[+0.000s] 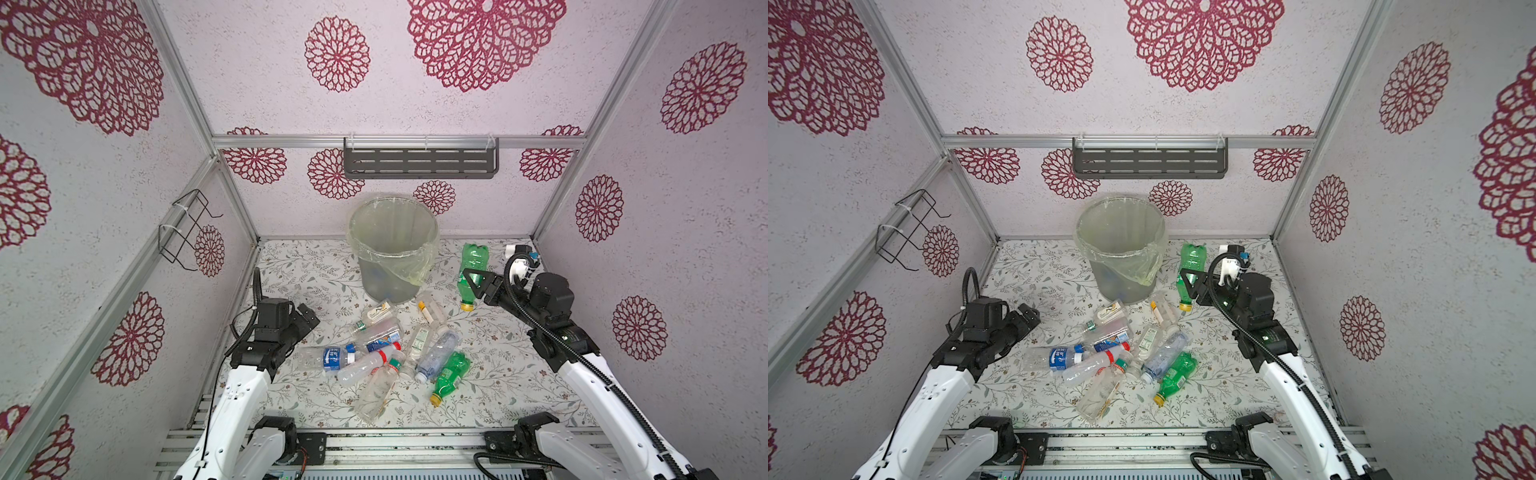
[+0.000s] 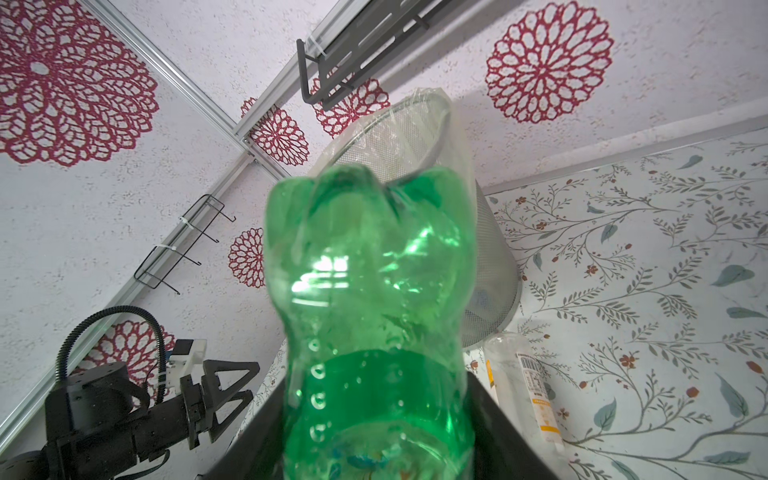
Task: Throw the plastic bottles in the bin
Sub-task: 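Carry the green soda bottle with the right gripper over the bin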
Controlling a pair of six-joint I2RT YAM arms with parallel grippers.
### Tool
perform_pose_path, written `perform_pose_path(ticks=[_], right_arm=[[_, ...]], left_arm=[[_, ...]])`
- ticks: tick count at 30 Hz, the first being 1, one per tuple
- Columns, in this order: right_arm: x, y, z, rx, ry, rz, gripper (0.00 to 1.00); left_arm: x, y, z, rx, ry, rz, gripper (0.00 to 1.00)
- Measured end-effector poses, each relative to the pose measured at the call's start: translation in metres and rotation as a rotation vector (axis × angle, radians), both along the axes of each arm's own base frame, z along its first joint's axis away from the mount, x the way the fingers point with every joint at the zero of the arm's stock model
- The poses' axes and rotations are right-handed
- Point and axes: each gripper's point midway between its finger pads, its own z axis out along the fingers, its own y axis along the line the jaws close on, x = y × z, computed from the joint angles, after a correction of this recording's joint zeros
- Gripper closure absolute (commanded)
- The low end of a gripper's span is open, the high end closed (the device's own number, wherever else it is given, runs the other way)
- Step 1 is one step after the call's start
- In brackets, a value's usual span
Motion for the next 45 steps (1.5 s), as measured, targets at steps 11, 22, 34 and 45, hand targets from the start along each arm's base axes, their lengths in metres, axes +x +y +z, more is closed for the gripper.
perform_pose_path(ticks=[11, 22, 34, 45], right_arm=[[-0.025, -0.009, -0.010, 0.007, -0.032, -0.008, 0.43], [-0.006, 0.000, 0.023, 0.048, -0.077, 0.008, 0.43], [0.106, 0.072, 0.112, 0.172, -0.181, 0.133, 0.23], [0.224, 0.151, 0.142, 0.195, -0.137, 0.192, 0.01]], left_arm=[[0.001, 0.004, 0.003, 0.006, -0.019, 0.019, 0.03], [0.000, 0.005, -0.001, 0.003, -0.014, 0.026, 0.03], [0.002, 0.003, 0.007, -0.026, -0.034, 0.032, 0.03], [0.003, 0.004, 0.028, -0.046, -0.089, 0.044, 0.03]])
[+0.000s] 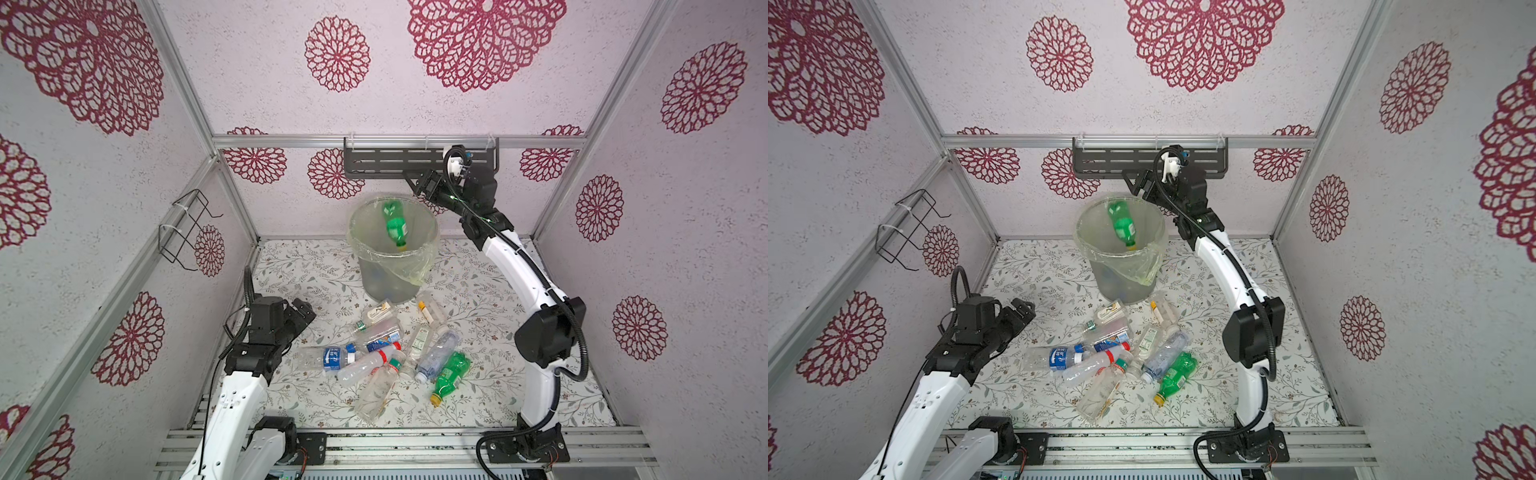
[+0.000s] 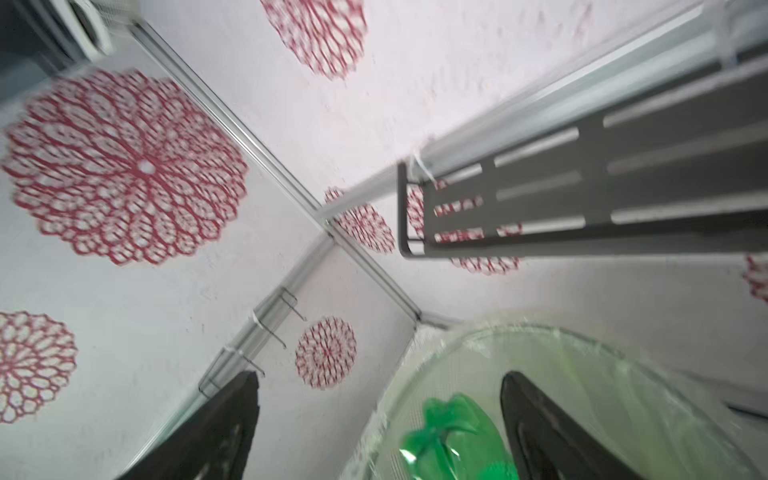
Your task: Throw the plastic bottles in the bin
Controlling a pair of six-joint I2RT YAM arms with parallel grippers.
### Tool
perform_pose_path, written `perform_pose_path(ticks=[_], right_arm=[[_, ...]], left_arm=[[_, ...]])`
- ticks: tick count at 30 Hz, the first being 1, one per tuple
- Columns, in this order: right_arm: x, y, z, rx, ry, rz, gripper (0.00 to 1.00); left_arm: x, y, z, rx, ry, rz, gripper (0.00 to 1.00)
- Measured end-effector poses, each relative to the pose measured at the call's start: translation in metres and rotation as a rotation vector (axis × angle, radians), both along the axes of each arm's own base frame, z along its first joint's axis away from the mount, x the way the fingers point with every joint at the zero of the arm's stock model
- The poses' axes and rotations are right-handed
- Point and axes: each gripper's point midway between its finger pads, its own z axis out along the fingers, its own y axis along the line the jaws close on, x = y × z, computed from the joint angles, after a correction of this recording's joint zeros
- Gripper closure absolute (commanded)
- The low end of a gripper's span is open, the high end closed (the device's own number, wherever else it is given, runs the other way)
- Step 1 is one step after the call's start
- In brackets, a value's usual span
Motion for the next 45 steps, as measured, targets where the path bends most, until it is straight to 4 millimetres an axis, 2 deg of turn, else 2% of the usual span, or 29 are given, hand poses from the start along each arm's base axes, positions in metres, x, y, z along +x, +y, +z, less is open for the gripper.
perform_pose_path(ticks=[4, 7, 15, 17, 18, 19, 20, 26, 29, 32, 37, 40, 42, 45], right_arm=[[0.011, 0.004, -0.006, -0.006, 0.039, -0.026, 0.01], [0.012, 0.004, -0.020, -0.036, 0.105, -0.044, 0.01], [0.000, 0.008, -0.047, -0.091, 0.171, -0.002, 0.01], [-0.026, -0.003, -0.070, -0.119, 0.197, 0.011, 0.01], [-0.047, -0.014, -0.088, -0.143, 0.246, 0.016, 0.01], [-0.063, -0.023, -0.094, -0.152, 0.260, 0.021, 0.01], [-0.077, -0.032, -0.092, -0.149, 0.251, 0.019, 0.01], [-0.131, -0.079, -0.039, -0.104, 0.049, -0.037, 0.01], [-0.151, -0.094, -0.038, -0.108, 0.006, -0.063, 0.01], [-0.161, -0.105, -0.063, -0.150, 0.025, -0.093, 0.01], [-0.170, -0.121, -0.137, -0.273, 0.160, -0.148, 0.01], [-0.180, -0.134, -0.173, -0.340, 0.231, -0.187, 0.01], [-0.188, -0.143, -0.189, -0.374, 0.259, -0.214, 0.01], [-0.199, -0.156, -0.201, -0.405, 0.279, -0.258, 0.01]], left_arm=[[0.000, 0.000, 0.000, -0.002, 0.002, 0.003, 0.03], [0.000, 0.001, -0.001, -0.003, 0.004, 0.004, 0.03], [-0.002, 0.003, 0.003, 0.000, 0.004, 0.010, 0.03], [-0.004, 0.004, 0.005, 0.001, -0.002, 0.014, 0.03], [-0.005, 0.004, 0.007, 0.001, -0.008, 0.017, 0.03], [-0.006, 0.004, 0.009, 0.000, -0.014, 0.018, 0.03], [-0.006, 0.005, 0.010, 0.000, -0.019, 0.019, 0.03], [-0.008, 0.005, 0.008, -0.003, -0.016, 0.024, 0.03], [-0.010, 0.006, 0.005, -0.005, -0.011, 0.028, 0.03], [-0.012, 0.006, 0.002, -0.009, -0.009, 0.032, 0.03], [-0.016, 0.006, -0.004, -0.017, 0.006, 0.040, 0.03], [-0.017, 0.006, -0.007, -0.021, 0.014, 0.045, 0.03], [-0.017, 0.006, -0.007, -0.025, 0.016, 0.048, 0.03], [-0.018, 0.006, -0.009, -0.029, 0.023, 0.054, 0.03]])
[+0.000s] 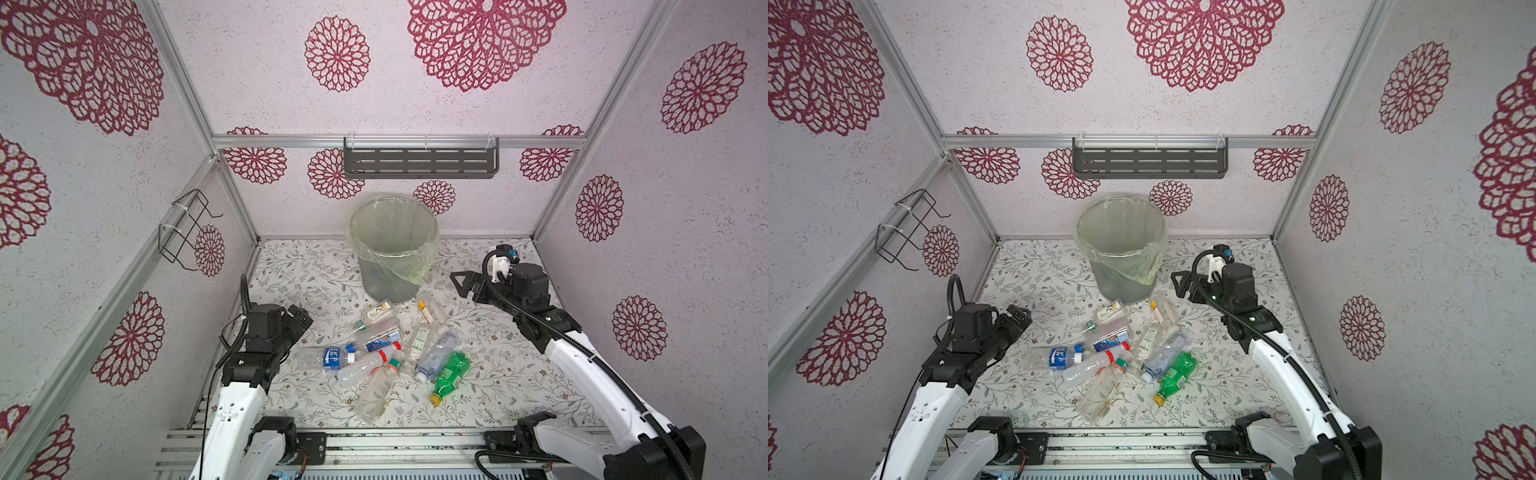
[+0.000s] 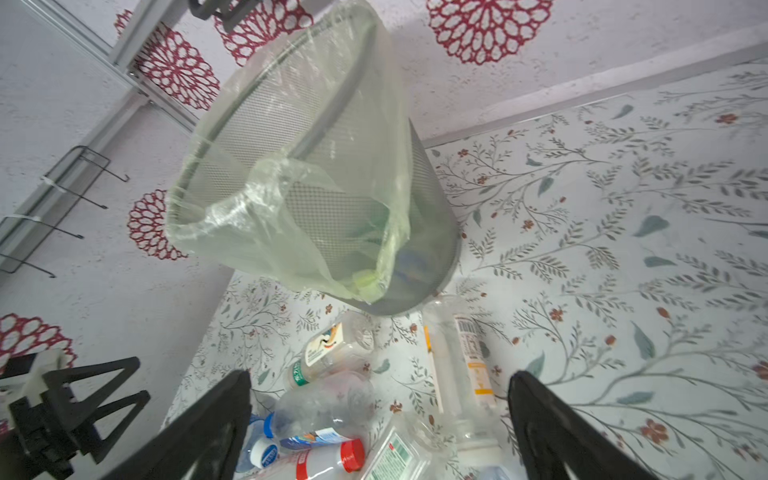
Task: Throw the plastic bottles in the bin
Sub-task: 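Withdraw the empty right gripper from the bin back toward the pile, then lower the left gripper onto the blue-labelled clear water bottle and grasp it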
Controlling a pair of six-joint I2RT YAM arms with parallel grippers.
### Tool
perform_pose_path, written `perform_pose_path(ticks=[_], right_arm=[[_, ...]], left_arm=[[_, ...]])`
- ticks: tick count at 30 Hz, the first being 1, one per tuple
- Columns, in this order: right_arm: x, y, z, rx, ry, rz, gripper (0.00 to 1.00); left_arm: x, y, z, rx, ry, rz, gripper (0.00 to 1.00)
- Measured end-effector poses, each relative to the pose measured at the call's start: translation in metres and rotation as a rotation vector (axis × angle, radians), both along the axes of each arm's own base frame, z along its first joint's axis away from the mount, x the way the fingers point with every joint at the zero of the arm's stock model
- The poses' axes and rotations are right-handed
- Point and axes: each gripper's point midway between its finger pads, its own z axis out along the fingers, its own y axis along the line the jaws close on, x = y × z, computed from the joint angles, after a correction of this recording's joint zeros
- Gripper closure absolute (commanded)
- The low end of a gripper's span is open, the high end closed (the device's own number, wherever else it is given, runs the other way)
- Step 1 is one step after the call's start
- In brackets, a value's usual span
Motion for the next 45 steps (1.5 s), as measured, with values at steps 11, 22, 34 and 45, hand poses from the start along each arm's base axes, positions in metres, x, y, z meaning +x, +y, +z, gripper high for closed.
perform_pose_path(ticks=[11, 22, 34, 45], right_arm=[[-0.028, -0.039, -0.060, -0.110, 0.104, -0.149, 0.01], [-0.040, -0.053, -0.079, -0.116, 0.136, -0.217, 0.01], [-0.040, -0.057, -0.083, -0.085, 0.166, -0.261, 0.01], [-0.044, -0.061, -0.098, -0.079, 0.208, -0.288, 0.01]], left_arm=[[-0.007, 0.002, -0.022, -0.054, 0.079, 0.067, 0.03], [-0.024, -0.009, -0.051, -0.184, 0.187, 0.124, 0.03], [-0.047, -0.015, -0.067, -0.275, 0.242, 0.180, 0.02], [-0.065, -0.024, -0.095, -0.327, 0.312, 0.208, 0.01]])
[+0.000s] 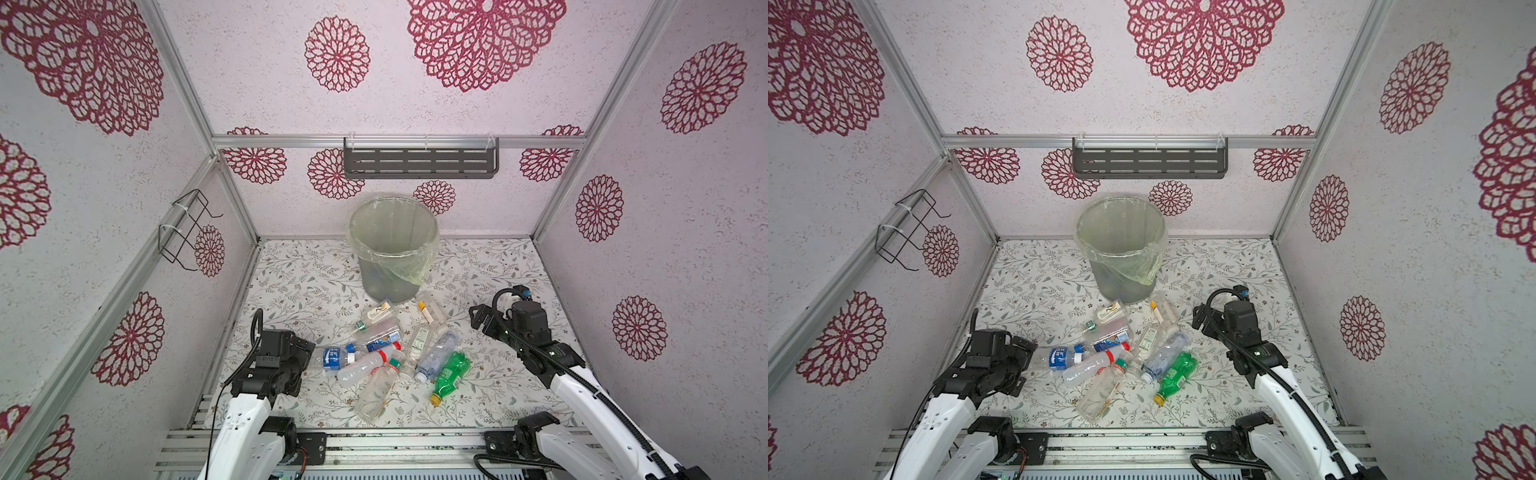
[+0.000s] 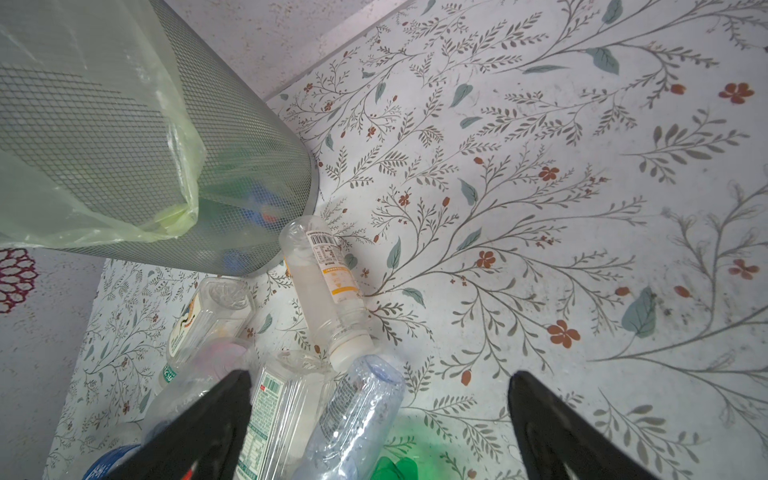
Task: Throw the plastic bottles in the bin
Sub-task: 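Lower the left gripper onto the blue-labelled clear water bottle and grasp it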
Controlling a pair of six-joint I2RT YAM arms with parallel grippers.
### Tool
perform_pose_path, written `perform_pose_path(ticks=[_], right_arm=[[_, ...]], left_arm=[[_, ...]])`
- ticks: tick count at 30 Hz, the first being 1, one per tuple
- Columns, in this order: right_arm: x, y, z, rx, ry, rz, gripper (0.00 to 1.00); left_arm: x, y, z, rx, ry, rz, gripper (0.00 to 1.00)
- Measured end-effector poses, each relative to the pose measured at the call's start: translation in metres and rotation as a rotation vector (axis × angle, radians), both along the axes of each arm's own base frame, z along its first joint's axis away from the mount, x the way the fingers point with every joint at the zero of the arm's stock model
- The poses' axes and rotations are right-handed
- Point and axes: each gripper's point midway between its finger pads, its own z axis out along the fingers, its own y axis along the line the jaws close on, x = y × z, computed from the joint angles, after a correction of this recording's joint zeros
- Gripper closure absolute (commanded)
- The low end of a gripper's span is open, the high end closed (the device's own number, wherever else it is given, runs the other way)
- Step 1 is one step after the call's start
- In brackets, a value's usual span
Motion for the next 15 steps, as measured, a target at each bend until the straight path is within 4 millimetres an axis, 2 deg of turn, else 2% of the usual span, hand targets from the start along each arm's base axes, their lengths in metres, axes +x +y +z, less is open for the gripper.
perform_pose_path(ticks=[7, 15], right_arm=[[0.000, -0.002, -0.002, 0.008, 0.007, -0.018, 0.01], [0.001, -0.001, -0.003, 0.014, 0.012, -0.023, 0.01]], left_arm=[[-0.006, -0.010, -0.024, -0.023, 0.046, -0.011, 0.00], [0.004, -0.013, -0.026, -0.031, 0.028, 0.004, 0.01]])
